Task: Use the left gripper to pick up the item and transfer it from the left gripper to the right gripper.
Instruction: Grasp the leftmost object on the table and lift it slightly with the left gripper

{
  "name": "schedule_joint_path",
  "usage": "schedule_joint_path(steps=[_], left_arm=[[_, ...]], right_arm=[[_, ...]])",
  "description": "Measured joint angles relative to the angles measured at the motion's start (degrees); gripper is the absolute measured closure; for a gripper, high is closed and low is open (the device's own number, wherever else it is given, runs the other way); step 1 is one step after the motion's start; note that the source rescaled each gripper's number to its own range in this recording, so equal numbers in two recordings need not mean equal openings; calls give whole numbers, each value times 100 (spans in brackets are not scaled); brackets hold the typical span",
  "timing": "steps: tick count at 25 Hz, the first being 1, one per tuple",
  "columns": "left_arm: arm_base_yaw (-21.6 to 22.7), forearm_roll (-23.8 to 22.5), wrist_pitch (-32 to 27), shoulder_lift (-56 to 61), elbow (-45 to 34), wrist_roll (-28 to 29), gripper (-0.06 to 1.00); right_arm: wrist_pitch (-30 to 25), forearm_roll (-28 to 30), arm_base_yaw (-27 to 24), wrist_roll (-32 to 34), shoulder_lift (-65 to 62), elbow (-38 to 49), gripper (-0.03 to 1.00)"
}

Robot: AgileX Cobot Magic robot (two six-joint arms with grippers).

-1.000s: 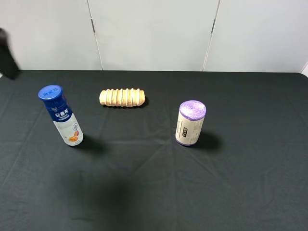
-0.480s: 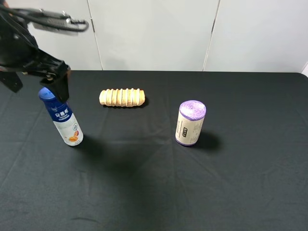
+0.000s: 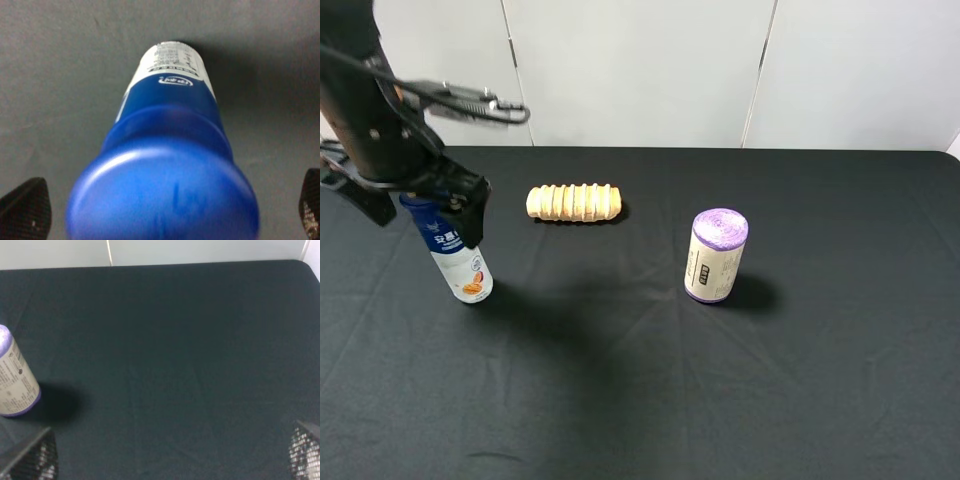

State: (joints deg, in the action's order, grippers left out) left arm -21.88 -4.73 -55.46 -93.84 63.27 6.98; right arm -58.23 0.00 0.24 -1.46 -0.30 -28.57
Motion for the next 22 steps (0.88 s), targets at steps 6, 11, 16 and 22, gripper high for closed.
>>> schedule_joint_path(steps=[6,11,16,22], left_arm=[[0,-6,611,-164,-361,0,-4],[0,-1,774,-153,-368,0,10],[0,-1,879,-147,-368,0,47],[0,-26,915,-147,-368,0,94]], right_arm=[[0,0,0,0,0,0,-3],[0,0,0,0,0,0,-3],[0,0,0,0,0,0,-3],[0,0,0,0,0,0,-3]])
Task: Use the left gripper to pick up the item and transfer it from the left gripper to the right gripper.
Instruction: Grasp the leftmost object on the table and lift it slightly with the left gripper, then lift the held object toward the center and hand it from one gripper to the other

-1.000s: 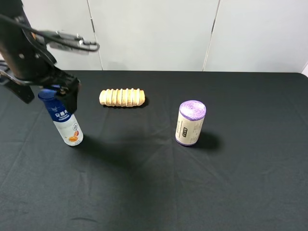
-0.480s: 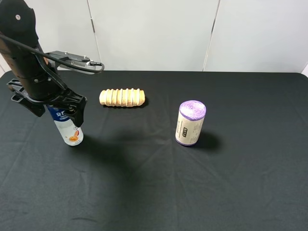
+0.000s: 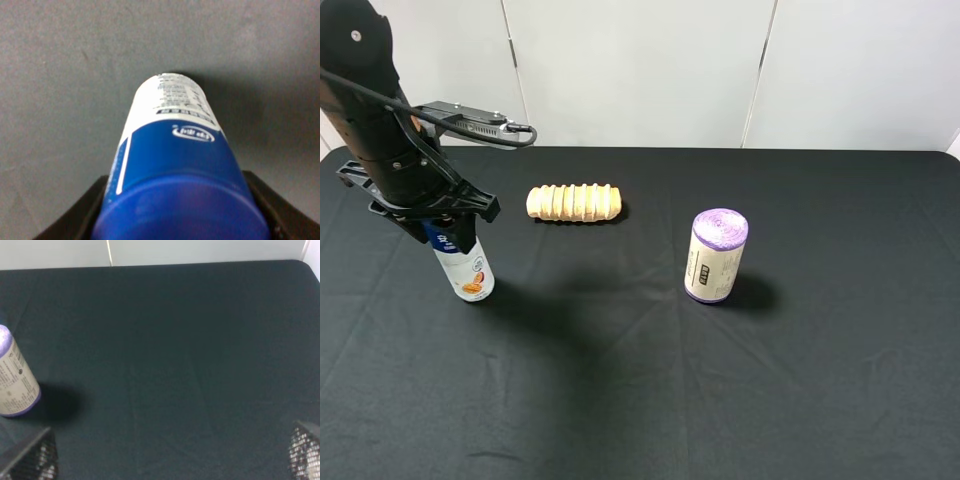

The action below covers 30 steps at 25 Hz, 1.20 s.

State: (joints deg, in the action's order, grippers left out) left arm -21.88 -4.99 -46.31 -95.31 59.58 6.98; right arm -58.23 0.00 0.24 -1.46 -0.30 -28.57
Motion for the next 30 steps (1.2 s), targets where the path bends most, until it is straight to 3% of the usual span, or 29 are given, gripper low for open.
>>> schedule_joint_path(steps=[15,30], left_arm=[[0,6,-26,57,2,0,94],[0,162,-782,1287,415,0,94]], right_arm=[[0,0,0,0,0,0,-3],[0,0,0,0,0,0,-3]])
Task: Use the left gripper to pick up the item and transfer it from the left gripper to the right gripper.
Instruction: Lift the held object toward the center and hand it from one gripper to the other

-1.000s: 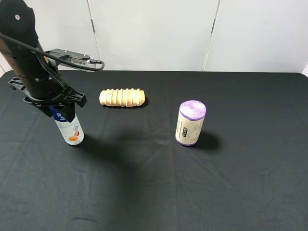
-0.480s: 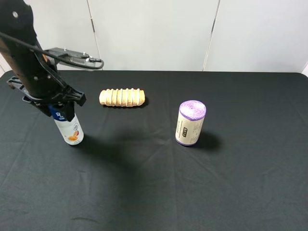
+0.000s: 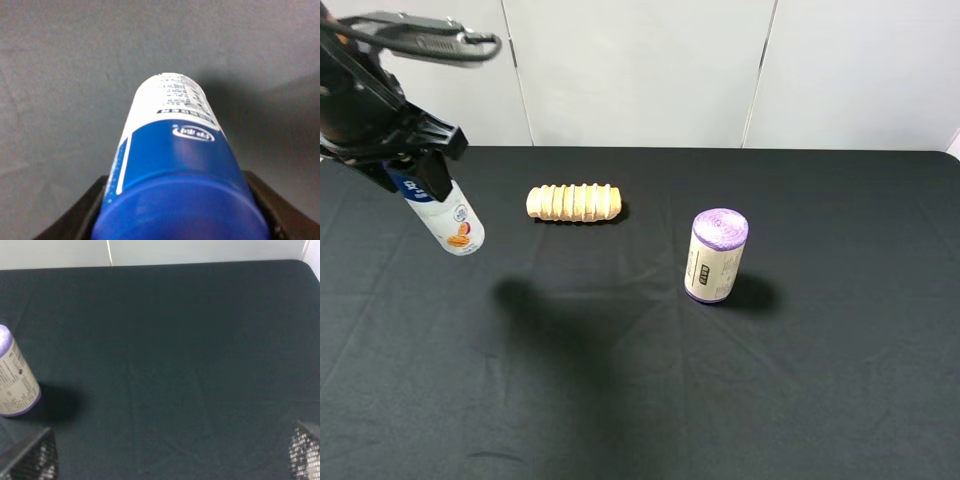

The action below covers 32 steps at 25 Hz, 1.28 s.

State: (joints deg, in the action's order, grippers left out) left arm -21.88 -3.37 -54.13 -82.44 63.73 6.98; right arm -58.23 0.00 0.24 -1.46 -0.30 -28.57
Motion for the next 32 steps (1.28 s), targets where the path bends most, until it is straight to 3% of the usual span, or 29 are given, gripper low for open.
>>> schedule_joint_path(steps=[4,9,10,11,14,19,23,24,26,32], left_arm=[[0,523,-64,200,0,-39,94],[0,1520,-62,237,0,-531,94],[0,1520,-62,237,0,-531,94],[0,1910,-8,237,0,-770,94],[0,2484,66,237,0,-1135,94],[0,3246,117,237,0,-1745,94],[0,3722,85,237,0,-2126,94],[0,3866,47,237,0,-2237,94],[0,4165,-11,237,-41,-2449,94],[0,5145,-6,237,-604,-3173,94]], right_arm=[[0,0,0,0,0,0,-3],[0,0,0,0,0,0,-3],[0,0,0,0,0,0,-3],[0,0,0,0,0,0,-3],[0,-133,0,0,0,0,-3],[-94,-737,0,-287,441,-136,-3],[-113,-1720,7,-1048,1269,-464,-3],[66,-2185,130,-1417,1573,-537,-3],[280,-2522,352,-1780,1826,-565,-3],[794,-2692,1323,-2295,2496,-601,-3]])
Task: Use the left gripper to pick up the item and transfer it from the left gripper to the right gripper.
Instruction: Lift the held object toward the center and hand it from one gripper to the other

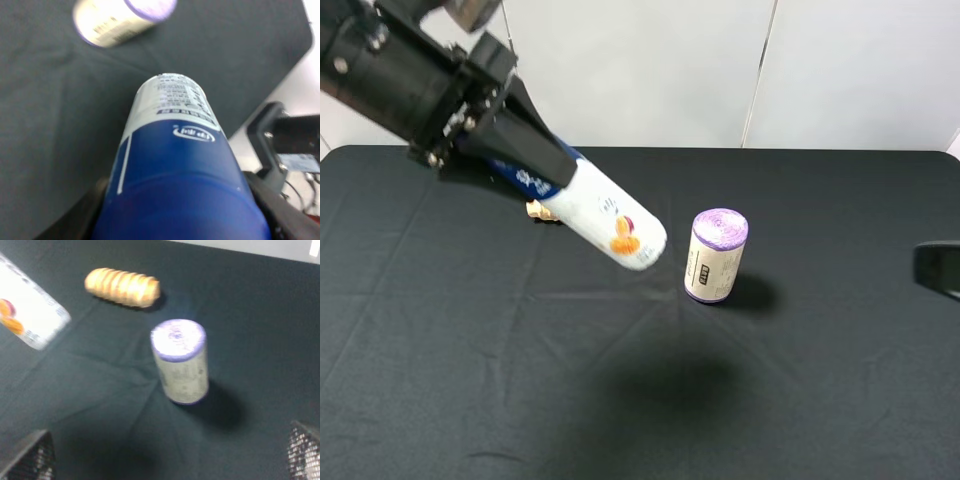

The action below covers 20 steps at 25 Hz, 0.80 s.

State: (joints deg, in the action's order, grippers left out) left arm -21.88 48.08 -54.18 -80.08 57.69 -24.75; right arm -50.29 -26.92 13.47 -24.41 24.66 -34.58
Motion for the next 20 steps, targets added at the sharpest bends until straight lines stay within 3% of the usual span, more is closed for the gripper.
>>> schedule_joint_path(steps=[4,11,20], left_arm=[[-12,254,27,0,-181,-206,94],[-11,313,132,0,-181,-224,94],[-11,313,132,0,-181,-225,94]], right_arm=[[264,-7,659,-219,414,-49,-3],[805,-25,1650,-553,1002,-55,-3],[1990,77,3227,-621,2449,-419,-3]])
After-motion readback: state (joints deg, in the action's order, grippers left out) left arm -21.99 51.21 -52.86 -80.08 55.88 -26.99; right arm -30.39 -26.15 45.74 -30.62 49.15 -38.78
